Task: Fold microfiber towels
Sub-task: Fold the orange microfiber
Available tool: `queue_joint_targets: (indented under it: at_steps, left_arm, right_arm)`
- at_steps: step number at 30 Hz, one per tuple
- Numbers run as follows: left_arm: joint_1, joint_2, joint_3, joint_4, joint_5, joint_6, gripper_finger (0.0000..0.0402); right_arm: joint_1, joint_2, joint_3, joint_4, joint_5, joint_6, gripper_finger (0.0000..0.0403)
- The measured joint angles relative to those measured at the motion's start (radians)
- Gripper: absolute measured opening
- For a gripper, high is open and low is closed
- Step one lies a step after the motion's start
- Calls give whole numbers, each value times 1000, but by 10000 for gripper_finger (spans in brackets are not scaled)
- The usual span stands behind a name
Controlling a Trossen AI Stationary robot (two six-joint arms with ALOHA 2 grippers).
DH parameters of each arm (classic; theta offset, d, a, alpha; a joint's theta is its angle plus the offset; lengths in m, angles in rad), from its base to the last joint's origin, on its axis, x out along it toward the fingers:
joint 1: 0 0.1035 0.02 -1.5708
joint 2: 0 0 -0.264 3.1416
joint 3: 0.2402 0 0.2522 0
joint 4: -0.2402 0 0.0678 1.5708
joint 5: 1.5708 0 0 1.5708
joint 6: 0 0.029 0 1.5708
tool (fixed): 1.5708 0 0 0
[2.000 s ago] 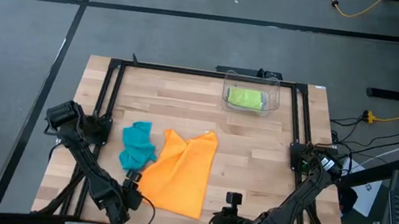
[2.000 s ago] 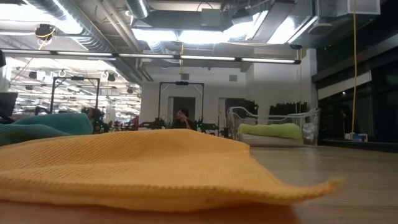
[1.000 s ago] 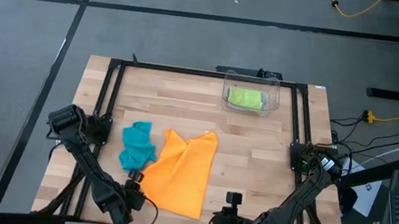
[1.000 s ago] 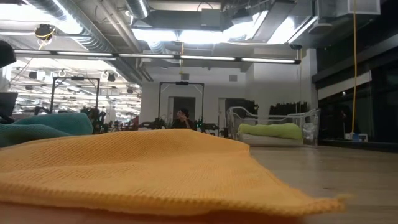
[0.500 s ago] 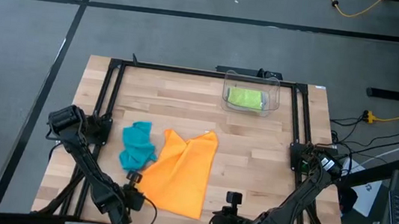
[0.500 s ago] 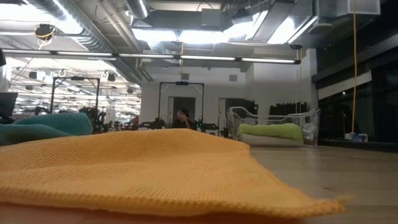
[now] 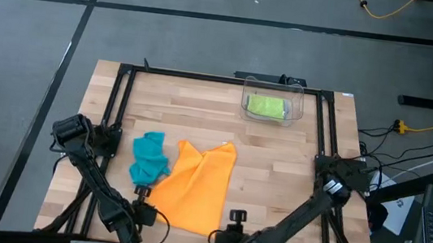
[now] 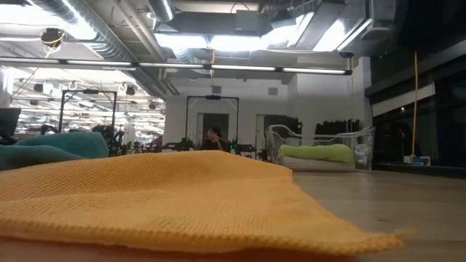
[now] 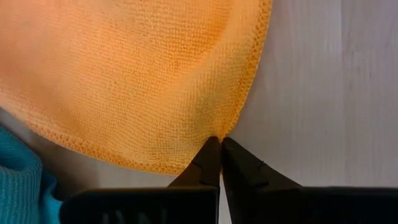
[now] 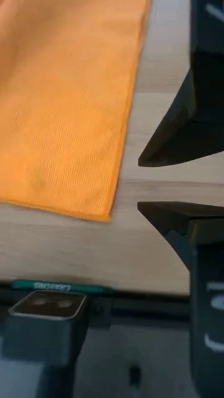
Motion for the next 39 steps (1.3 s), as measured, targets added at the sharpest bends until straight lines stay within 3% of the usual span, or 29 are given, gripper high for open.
queue_joint_targets:
  at_steps: [9, 16, 23, 27, 32, 39]
  left_arm:
    - [0, 0, -1, 5, -28, -25, 0]
    - [-3, 2, -2, 11, -43, -26, 0]
    - [-3, 2, -2, 14, -52, -26, 0]
    - [-3, 2, -2, 14, -53, -26, 0]
    - [-3, 3, -2, 16, -53, -26, 0]
    - [-2, 3, -2, 19, -54, -26, 0]
  right_arm:
    - [-32, 87, 0, 103, -3, -181, 103]
    - [-35, 135, 0, 192, -136, -283, 103]
    - [-35, 139, 0, 193, -53, -283, 103]
    - [-35, 139, 0, 193, -84, -287, 103]
    - [-35, 139, 0, 193, -28, -282, 103]
    - [-54, 164, 0, 197, -25, -276, 103]
